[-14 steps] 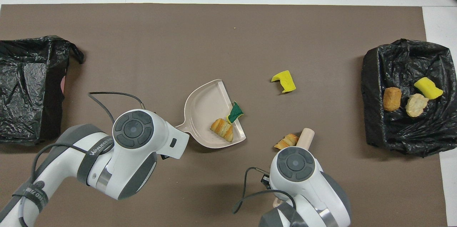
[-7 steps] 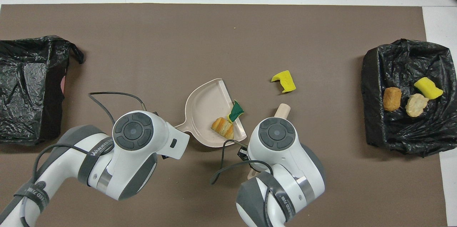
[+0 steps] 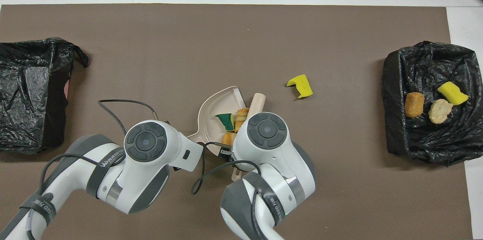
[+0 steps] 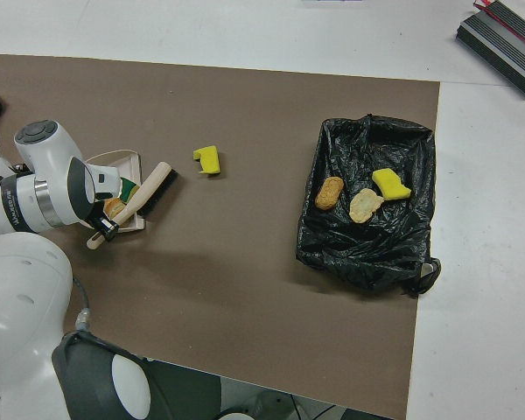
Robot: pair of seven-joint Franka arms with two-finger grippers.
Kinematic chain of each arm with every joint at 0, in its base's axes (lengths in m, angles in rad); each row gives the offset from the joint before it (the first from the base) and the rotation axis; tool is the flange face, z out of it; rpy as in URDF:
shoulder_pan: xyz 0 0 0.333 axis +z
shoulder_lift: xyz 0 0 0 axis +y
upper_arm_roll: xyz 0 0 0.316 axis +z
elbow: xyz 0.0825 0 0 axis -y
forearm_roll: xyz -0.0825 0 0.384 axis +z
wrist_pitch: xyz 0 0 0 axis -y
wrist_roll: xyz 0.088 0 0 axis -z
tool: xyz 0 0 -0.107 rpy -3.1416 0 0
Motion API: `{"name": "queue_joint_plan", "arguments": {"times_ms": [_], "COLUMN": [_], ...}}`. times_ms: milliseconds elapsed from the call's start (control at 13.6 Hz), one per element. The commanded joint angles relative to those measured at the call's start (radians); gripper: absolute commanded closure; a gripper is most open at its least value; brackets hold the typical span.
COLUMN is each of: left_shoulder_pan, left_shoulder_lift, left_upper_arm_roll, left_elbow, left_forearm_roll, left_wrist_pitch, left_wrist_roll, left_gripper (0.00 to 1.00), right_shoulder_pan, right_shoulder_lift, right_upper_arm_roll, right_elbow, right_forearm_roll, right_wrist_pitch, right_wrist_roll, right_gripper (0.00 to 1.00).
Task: Sweep and dump trash in bin
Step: 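Sweep the bread piece into the dustpan with the right gripper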
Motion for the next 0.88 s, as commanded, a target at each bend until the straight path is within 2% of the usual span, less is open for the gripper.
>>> {"name": "queue_joint_plan", "arguments": {"times_ms": [0,147,295,516,664,811], "left_shoulder_pan": [-0.017,-0.008,-0.005,-0.004,-0.005,-0.005], "left_shoulder_lift": [-0.013,-0.002,0.007,0.015,0.035,0.059], "left_upper_arm_roll": [0.01,0.01,0.012,0.018,0.016,0.016], "left_elbow": [-0.017,-0.01,0.01,0.024,0.058,0.087], "left_forearm_roll": [0.016,0.016,0.016,0.016,0.015,0.01], "left_wrist_pitch": [0.02,0.024,0.02,0.021,0.038,0.04], "left_wrist_roll": [-0.029,-0.049,-0.097,-0.127,-0.225,-0.298], "left_gripper": [1.0,1.0,1.0,1.0,1.0,1.0], "right_shoulder_pan": [0.048,0.033,-0.016,-0.088,-0.113,-0.153], "right_shoulder_lift": [0.007,-0.012,-0.068,-0.1,-0.1,-0.092], "right_upper_arm_roll": [0.006,0.004,0.002,-0.001,-0.005,-0.004], "right_elbow": [0.027,0.035,0.018,0.013,0.012,0.01], "right_forearm_roll": [0.049,0.05,0.051,0.042,0.001,-0.099], "right_wrist_pitch": [0.016,-0.001,-0.037,-0.116,-0.137,-0.136], "right_wrist_roll": [-0.086,-0.139,-0.217,-0.331,-0.398,-0.457], "right_gripper": [1.0,1.0,1.0,1.0,1.0,1.0]}}
